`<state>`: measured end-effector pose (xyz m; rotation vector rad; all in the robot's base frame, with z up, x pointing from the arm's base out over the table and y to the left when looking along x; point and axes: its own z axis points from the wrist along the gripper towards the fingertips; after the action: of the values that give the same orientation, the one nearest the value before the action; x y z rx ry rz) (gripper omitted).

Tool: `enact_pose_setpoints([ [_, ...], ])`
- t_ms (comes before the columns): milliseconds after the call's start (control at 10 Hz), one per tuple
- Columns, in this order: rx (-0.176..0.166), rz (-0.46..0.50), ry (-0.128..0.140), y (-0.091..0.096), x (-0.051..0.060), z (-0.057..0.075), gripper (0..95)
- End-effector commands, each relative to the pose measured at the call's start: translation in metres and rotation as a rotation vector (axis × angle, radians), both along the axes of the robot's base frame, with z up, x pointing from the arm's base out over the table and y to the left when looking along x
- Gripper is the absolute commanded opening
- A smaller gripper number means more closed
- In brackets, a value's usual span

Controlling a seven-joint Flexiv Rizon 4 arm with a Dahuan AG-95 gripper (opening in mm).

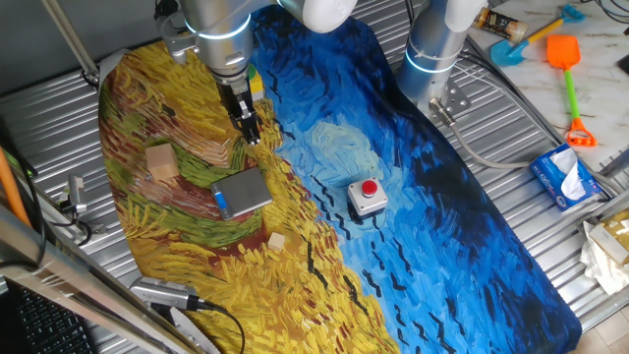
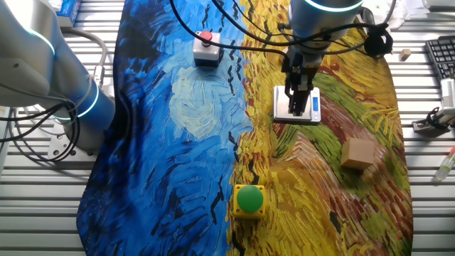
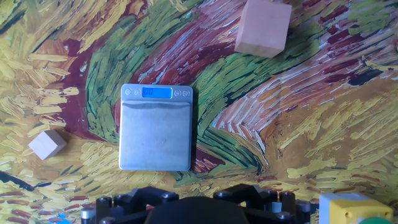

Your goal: Place the block on the scale

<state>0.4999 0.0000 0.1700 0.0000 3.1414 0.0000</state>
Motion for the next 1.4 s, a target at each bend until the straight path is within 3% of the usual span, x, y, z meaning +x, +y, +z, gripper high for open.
enact_pose_setpoints([
  [100, 0.002, 0.100, -0.039, 0.0000, 0.0001, 0.0001, 0.0],
  [1400, -0.006, 0.104, -0.036, -0.0004, 0.0004, 0.0049, 0.0],
])
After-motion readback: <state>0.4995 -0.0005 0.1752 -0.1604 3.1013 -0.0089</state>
